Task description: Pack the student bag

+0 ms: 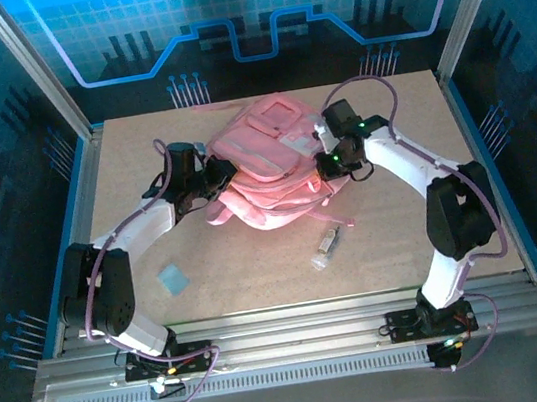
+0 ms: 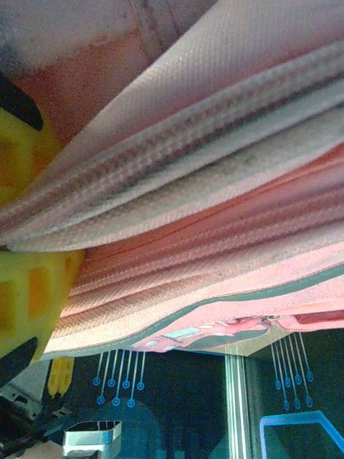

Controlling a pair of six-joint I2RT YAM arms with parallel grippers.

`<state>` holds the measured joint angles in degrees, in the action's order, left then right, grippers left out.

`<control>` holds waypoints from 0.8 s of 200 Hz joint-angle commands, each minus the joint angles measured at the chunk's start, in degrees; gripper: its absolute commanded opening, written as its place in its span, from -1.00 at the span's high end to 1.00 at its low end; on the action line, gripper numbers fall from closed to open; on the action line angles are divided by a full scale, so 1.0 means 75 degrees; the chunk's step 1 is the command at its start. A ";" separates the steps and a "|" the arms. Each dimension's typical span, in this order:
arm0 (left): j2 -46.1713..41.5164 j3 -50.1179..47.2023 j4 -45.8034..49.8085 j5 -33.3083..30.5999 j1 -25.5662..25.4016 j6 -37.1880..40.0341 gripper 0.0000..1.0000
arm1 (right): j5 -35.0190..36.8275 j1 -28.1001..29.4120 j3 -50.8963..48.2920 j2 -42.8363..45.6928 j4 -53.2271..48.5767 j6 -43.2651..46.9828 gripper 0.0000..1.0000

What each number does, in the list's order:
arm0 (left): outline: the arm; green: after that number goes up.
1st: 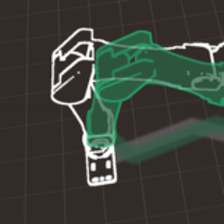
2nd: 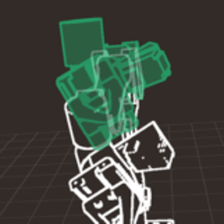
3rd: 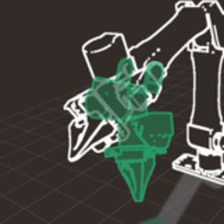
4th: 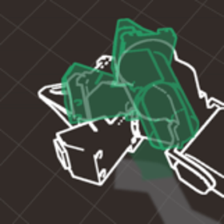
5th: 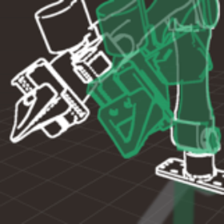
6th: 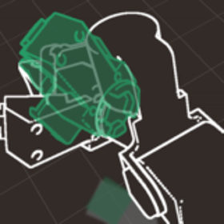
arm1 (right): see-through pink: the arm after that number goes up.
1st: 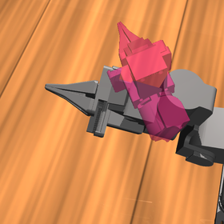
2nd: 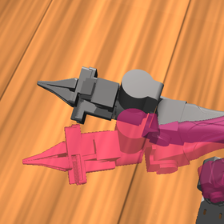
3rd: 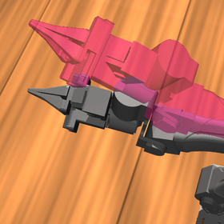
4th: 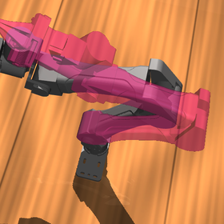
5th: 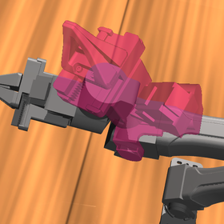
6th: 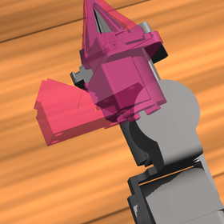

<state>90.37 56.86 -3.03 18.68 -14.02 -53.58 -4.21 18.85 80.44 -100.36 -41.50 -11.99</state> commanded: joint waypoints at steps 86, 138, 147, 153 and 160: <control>-0.1400 -0.1010 0.0292 -0.0710 0.0217 0.0639 -0.88 | -0.1615 0.0818 -0.1726 0.1681 0.2608 -0.2035 -0.50; -0.2526 -0.1933 0.0942 -0.1644 0.0229 0.1211 -0.47 | -0.0886 0.1510 -0.1480 0.0806 0.3691 -0.3029 -0.51; -0.2522 -0.2083 0.0749 -0.1541 0.0228 0.1138 -0.32 | -0.0757 0.1547 -0.1403 0.0625 0.3710 -0.3172 -0.51; -0.2474 -0.2151 0.0635 -0.1470 0.0219 0.1071 -0.18 | -0.0713 0.1551 -0.1359 0.0505 0.3726 -0.3241 -0.51; -0.2387 -0.2216 0.0533 -0.1396 0.0217 0.0993 -0.01 | -0.0685 0.1554 -0.1319 0.0384 0.3750 -0.3383 -0.51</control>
<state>71.81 43.00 1.23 8.97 -12.38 -46.63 -12.32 29.95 68.40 -94.19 -16.51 -32.64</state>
